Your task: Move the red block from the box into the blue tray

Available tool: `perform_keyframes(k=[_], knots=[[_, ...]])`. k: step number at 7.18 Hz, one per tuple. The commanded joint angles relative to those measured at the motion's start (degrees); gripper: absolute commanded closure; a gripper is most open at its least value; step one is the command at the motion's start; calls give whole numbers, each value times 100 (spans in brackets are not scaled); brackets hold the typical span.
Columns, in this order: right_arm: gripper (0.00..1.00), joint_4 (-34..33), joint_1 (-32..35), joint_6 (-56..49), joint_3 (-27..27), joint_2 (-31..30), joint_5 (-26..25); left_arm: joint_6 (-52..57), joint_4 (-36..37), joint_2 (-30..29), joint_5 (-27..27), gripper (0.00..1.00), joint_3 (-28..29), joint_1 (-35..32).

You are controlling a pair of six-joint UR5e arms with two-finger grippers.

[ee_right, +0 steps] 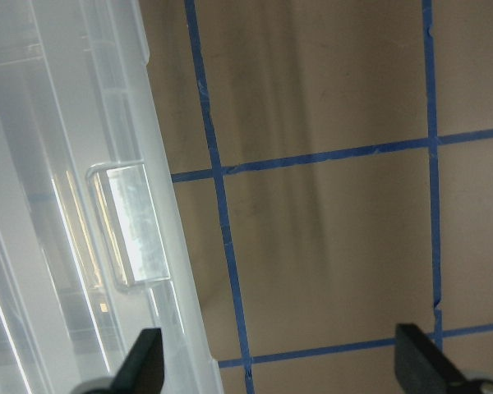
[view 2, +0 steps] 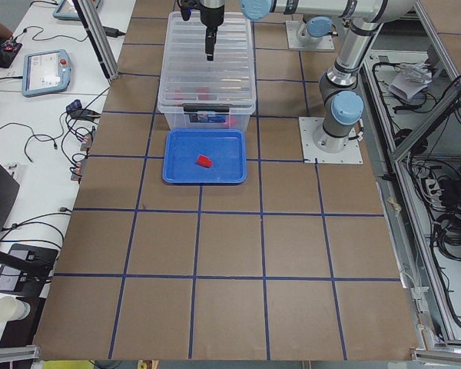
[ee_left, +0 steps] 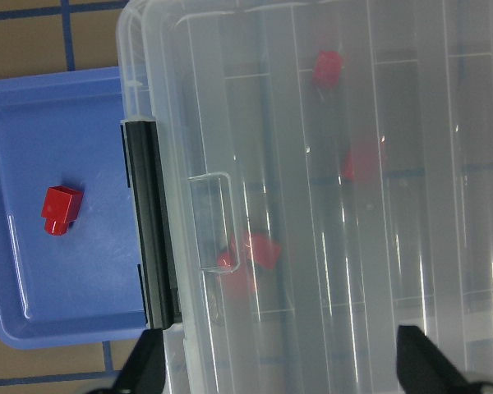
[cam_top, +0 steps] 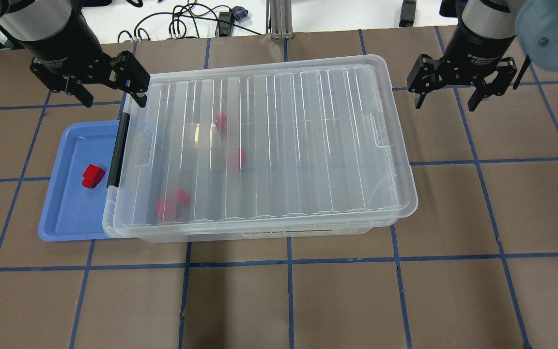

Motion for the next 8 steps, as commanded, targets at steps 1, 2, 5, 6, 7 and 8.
perform_keyframes(k=[1, 2, 5, 6, 7, 8], knots=[[0, 316, 287, 361, 13, -243, 3, 0, 7, -43, 9, 0, 10, -2], [0, 326, 454, 423, 22, -252, 3, 0, 7, -52, 9, 0, 10, -10], [0, 317, 579, 573, -30, -270, 30, 0, 7, -52, 9, 0, 10, -10], [0, 265, 570, 564, -39, -261, 12, 0, 7, -52, 9, 0, 10, -10], [0, 273, 483, 468, -4, -279, 3, 0, 7, -52, 9, 0, 10, -10], [0, 282, 473, 476, -4, -288, -6, 0, 7, -52, 9, 0, 10, -10]])
